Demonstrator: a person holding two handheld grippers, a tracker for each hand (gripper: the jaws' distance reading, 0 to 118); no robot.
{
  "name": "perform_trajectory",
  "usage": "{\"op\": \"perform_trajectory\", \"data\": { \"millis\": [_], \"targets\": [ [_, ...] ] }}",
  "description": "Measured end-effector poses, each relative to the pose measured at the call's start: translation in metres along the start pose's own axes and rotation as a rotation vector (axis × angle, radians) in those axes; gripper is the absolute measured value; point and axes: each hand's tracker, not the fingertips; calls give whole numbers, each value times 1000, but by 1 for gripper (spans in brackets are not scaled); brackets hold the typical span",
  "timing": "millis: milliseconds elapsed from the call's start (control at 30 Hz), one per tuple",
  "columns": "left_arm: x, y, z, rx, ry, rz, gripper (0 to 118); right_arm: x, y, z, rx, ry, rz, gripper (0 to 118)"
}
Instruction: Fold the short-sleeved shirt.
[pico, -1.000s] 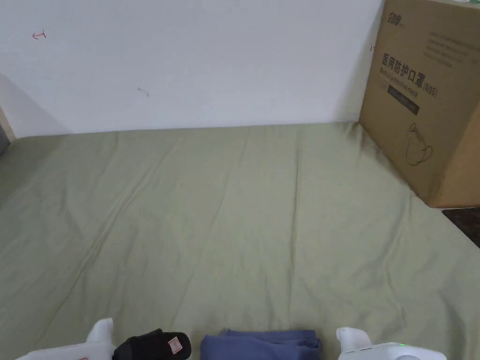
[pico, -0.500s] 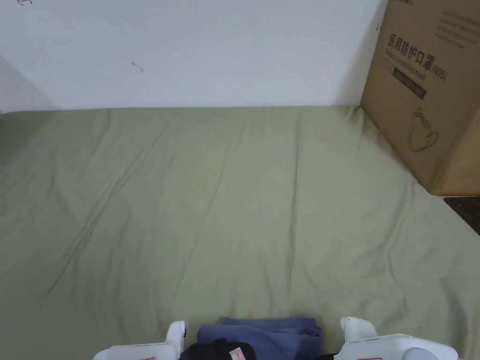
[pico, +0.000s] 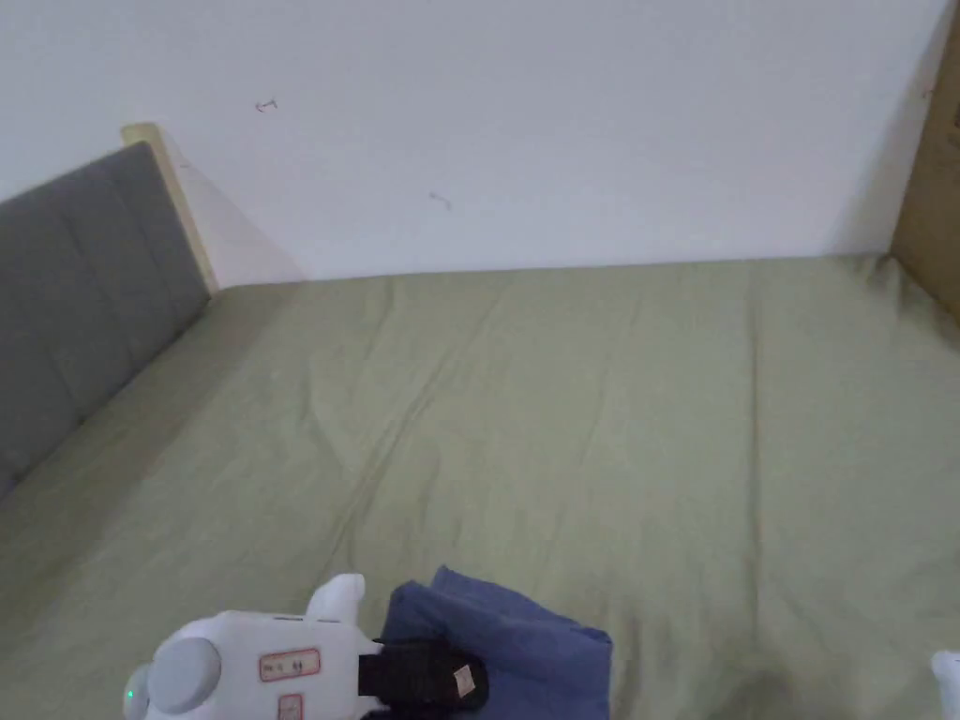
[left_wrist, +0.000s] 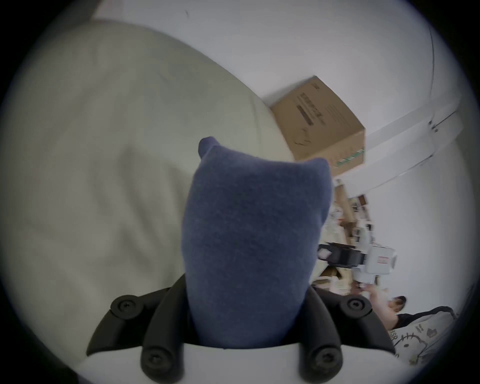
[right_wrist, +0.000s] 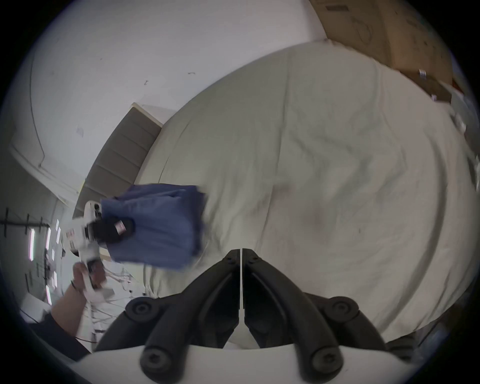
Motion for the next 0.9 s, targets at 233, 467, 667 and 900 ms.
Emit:
{"op": "perform_trajectory", "data": {
  "millis": [233,467,667,900],
  "targets": [
    [-101,74,127,-59,460,3,21,-26,-7,15,-20,-88,124,1],
    [-148,91,174,-169,960,-53,87,-27,-3,4,-62,-121,109,1],
    [-198,100,201,-204,1090,-28,86,-40,-2,1,-77,-132,135,1],
    [-181,88,159,-87,805,92,86,-34,1,5,-65,-116,131,1]
  ]
}}
